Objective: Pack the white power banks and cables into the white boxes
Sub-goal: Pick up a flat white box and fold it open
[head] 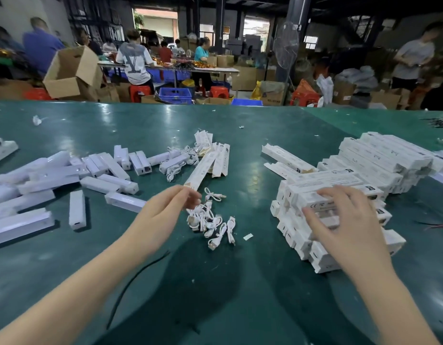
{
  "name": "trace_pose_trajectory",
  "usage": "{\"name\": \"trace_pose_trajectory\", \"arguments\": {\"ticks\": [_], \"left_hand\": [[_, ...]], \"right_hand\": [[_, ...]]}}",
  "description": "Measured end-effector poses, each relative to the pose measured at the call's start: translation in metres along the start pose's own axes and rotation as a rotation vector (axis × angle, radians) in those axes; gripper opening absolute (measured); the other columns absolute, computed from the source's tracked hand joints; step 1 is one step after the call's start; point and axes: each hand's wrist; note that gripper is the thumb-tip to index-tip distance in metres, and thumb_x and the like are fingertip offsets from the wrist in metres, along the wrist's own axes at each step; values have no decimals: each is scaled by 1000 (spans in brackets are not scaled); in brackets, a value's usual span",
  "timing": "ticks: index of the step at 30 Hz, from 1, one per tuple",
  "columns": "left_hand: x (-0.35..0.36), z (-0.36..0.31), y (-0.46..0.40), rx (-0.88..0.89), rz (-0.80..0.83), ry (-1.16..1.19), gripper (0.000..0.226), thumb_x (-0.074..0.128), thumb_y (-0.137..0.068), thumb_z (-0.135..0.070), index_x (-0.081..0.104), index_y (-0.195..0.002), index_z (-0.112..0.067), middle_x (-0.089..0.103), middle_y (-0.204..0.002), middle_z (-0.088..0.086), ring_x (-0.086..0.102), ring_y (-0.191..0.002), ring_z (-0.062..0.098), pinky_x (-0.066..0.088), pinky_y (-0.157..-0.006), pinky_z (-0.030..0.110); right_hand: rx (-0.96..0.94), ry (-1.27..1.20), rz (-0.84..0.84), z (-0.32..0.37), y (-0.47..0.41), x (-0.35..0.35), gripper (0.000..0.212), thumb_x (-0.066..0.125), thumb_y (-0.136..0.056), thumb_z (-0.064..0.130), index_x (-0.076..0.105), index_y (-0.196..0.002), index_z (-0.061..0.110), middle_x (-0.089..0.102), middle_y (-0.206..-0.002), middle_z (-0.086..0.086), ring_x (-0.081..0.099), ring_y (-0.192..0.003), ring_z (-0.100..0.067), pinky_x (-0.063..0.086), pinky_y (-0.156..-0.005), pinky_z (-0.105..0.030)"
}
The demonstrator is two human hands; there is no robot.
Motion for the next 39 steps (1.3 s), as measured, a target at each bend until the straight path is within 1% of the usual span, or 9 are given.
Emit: {"name": "trace_pose_trajectory", "arguments": {"ticks": [5,11,17,21,25,29,33,36,39], "left_hand": [[-26,25,23,1,-61,-98,32,40,-103,-18,71,-94,-21,72,-97,-7,64,-97,5,45,-94,27],[-31,43,28,-34,-138,-106,31,43,-102,-19,71,-91,-24,71,-94,-7,63,-95,5,46,-95,31],[-30,42,30,21,-113,-212,27,50,-98,-14,69,-88,-29,69,-89,-16,63,-92,1,43,-80,9],[-31,45,30,48,-49,-354,24,56,-94,-12,67,-87,-32,66,-90,-23,61,-92,0,45,-81,12],[-33,49,29,57,18,-476,26,58,-91,-11,66,-85,-36,64,-86,-17,57,-89,1,40,-77,10],[-42,57,23,72,-75,-566,18,58,-92,-14,67,-97,-28,58,-101,-18,51,-100,0,33,-85,8],[-63,68,10,-72,-187,-694,35,53,-94,-19,58,-129,-22,47,-141,-7,39,-132,15,31,-108,30],[-72,73,-1,-209,-127,-792,52,47,-97,-34,34,-147,-33,22,-159,-6,18,-146,19,22,-116,39],[-73,78,-9,-240,-51,-903,54,36,-99,-47,20,-150,-41,8,-162,-11,4,-149,18,16,-117,41]], "right_hand": [[48,2,19,8,-6,4,42,69,-84,33,60,-122,17,49,-130,-8,39,-128,-27,31,-104,-34],[-75,62,-125,27,-3,8,42,68,-83,34,63,-120,14,50,-133,-14,42,-128,-35,29,-109,-47],[-265,82,-71,66,-23,16,33,70,-83,17,67,-114,10,60,-117,-13,52,-115,-36,38,-98,-44],[-406,-33,312,103,-23,46,33,57,-92,27,60,-125,21,62,-121,-2,54,-116,-23,44,-98,-40],[-392,186,709,128,-15,111,57,38,-100,49,20,-153,37,20,-161,-7,16,-148,-28,15,-120,-43],[-413,256,718,133,0,154,63,31,-101,55,12,-156,31,4,-165,-4,2,-151,-25,6,-122,-41],[-404,180,695,128,2,160,63,31,-102,52,20,-155,19,11,-165,-3,6,-151,-21,10,-121,-37],[-392,173,682,129,0,155,59,31,-102,52,40,-145,13,35,-153,-6,24,-145,-22,20,-118,-37],[-399,128,561,143,6,147,50,38,-97,57,63,-95,14,63,-99,-3,56,-103,-25,40,-87,-36]]}}
Point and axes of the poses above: each hand's wrist, its own y-axis away from the middle knuckle, its own x-axis out of the palm, z = x × y
